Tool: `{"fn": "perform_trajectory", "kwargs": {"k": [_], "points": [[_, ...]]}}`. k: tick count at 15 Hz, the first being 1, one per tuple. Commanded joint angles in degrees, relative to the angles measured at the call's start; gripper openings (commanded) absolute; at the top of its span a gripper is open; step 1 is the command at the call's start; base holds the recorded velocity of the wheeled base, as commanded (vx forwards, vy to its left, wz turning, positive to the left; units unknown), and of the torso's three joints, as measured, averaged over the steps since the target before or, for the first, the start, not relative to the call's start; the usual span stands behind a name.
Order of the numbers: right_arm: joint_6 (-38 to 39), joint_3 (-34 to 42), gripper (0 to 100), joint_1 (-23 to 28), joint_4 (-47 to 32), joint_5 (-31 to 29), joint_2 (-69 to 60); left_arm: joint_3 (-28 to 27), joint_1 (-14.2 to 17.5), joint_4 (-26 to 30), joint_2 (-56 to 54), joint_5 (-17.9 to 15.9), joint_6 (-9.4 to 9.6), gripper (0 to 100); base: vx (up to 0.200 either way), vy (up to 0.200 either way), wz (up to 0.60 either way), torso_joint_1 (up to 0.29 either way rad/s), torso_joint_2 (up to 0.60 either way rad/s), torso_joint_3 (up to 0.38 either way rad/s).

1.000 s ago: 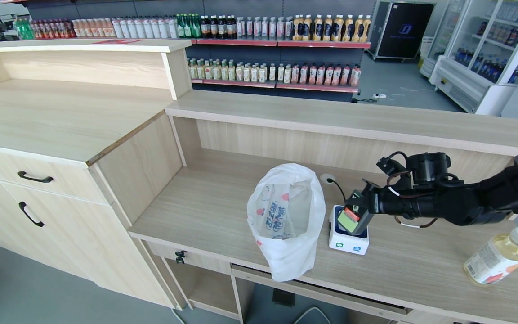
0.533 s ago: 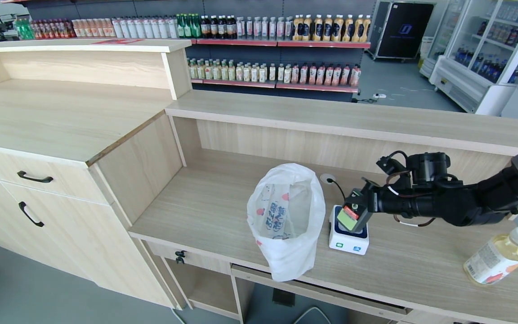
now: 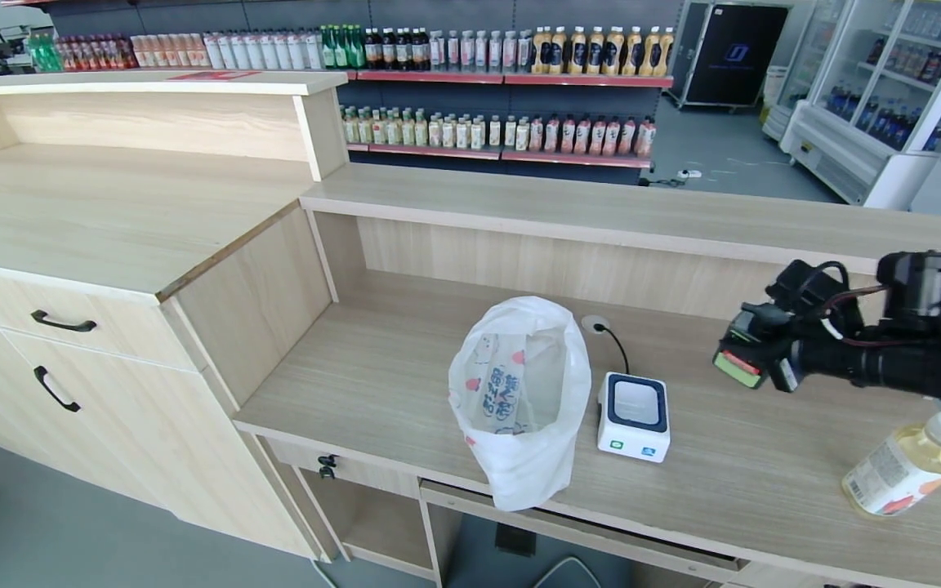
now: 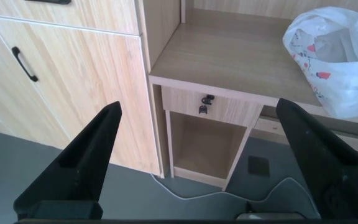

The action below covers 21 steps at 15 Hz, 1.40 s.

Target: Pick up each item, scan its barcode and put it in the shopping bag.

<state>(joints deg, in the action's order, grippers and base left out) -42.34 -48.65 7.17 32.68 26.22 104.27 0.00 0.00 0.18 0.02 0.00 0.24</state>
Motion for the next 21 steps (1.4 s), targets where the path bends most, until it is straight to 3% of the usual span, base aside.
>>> {"fn": "perform_trajectory", "kwargs": {"k": [1, 4, 6, 8, 11, 15, 21], "points": [[-5.4, 4.1, 0, 7.0, -0.1, -0.6, -11.9, 0.0, 0.0, 0.0, 0.0, 0.0, 0.02, 100, 0.000, 0.000, 0.00, 0.000, 0.00, 0.000], [-5.1, 4.4, 0, 6.1, 0.0, -0.5, -13.3, 0.0, 0.0, 0.0, 0.0, 0.0, 0.02, 100, 0.000, 0.000, 0.40, 0.000, 0.00, 0.003], [-2.4, 4.3, 0, 0.5, 3.4, -1.5, -12.8, 0.0, 0.0, 0.0, 0.0, 0.0, 0.02, 100, 0.000, 0.000, 0.60, 0.000, 0.00, 0.005], [0.9, 3.9, 0, -5.5, 9.5, -6.4, -9.8, 0.0, 0.0, 0.0, 0.0, 0.0, 0.02, 100, 0.000, 0.000, 0.60, 0.005, 0.01, 0.005], [8.3, 3.4, 0, -10.8, 14.3, -7.6, -2.6, 0.0, 0.0, 0.0, 0.0, 0.0, 0.02, 100, 0.000, 0.000, 0.40, 0.002, 0.00, 0.005], [12.5, 2.3, 0, -13.1, 14.3, -7.5, 9.6, 0.0, 0.0, 0.0, 0.0, 0.0, 0.02, 100, 0.000, 0.000, 0.00, 0.000, 0.00, 0.000], [13.0, -3.3, 0, -13.6, 16.6, -6.8, 22.4, 0.0, 0.0, 0.0, 0.0, 0.0, 0.02, 100, 0.000, 0.000, 0.00, 0.000, 0.00, 0.000]]}}
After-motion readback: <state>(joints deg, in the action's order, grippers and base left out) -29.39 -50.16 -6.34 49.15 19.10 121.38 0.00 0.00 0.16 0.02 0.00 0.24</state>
